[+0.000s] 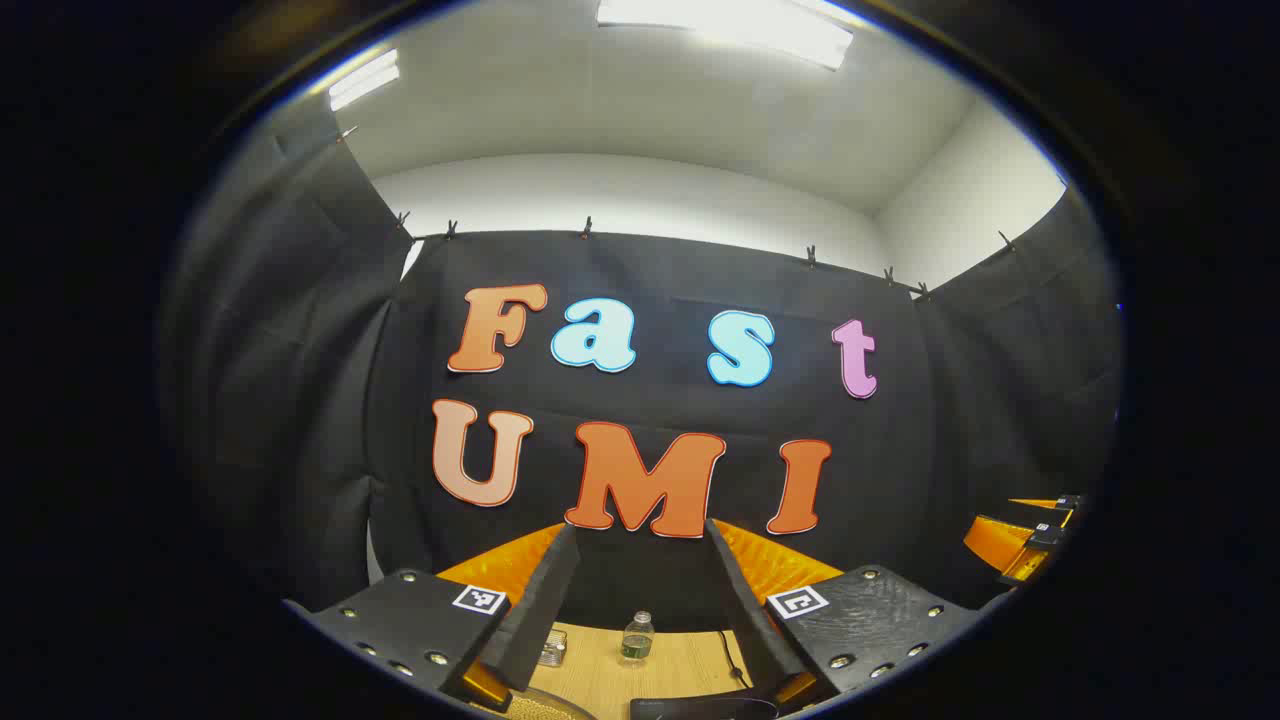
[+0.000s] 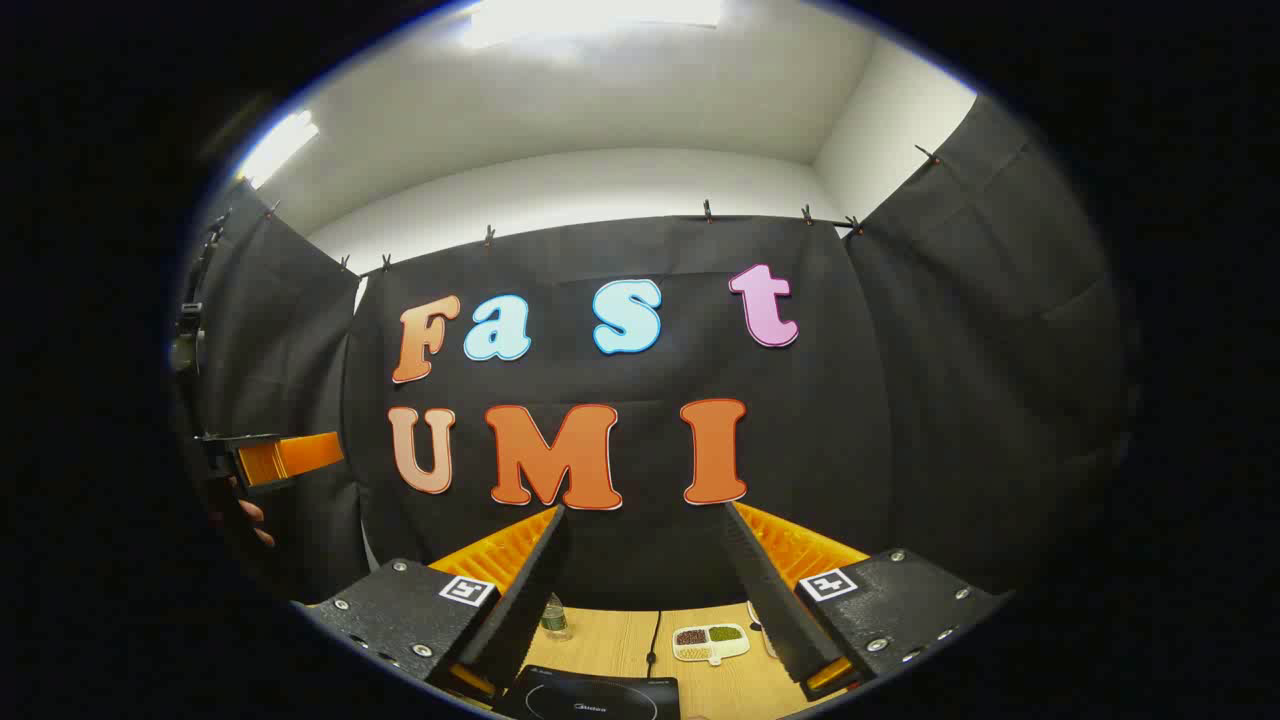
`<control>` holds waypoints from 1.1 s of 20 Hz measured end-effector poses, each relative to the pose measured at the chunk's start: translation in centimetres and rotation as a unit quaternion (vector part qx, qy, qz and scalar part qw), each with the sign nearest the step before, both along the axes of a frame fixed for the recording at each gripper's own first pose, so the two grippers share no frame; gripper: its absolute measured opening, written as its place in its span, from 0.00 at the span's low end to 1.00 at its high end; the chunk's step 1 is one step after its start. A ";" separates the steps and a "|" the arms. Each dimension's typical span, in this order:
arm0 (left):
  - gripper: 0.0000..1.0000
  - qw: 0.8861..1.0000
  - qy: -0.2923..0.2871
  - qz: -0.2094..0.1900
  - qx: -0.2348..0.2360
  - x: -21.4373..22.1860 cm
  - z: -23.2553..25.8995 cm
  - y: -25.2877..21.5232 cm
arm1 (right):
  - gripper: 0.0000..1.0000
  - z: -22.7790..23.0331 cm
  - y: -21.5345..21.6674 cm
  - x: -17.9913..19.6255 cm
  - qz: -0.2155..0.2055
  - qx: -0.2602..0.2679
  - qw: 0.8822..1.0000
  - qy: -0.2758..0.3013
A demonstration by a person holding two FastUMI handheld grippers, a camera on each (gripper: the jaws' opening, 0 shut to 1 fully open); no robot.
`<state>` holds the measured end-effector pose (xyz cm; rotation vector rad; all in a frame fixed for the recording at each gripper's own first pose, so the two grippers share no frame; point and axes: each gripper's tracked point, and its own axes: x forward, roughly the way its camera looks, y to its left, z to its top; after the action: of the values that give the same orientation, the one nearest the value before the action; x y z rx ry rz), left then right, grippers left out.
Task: First push the handle of the pot to place it horizontally, then grasp the pot with both hands and set it on the induction cooktop.
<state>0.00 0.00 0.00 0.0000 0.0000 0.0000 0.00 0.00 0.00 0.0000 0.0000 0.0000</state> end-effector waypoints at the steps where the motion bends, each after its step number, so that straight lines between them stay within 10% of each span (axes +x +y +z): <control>1: 0.80 1.000 -0.001 0.001 0.000 -0.1 0.0 -0.1 | 0.95 -0.2 0.0 0.0 0.001 0.001 1.000 0.002; 22: 0.78 1.000 0.018 0.004 0.014 -1.5 -1.5 -0.3 | 1.00 -0.5 0.1 -1.0 0.007 0.000 1.000 0.001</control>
<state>-1.49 -0.34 -1.53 0.0270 0.0365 0.0082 -0.98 0.10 -0.48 -0.0006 0.0018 0.0146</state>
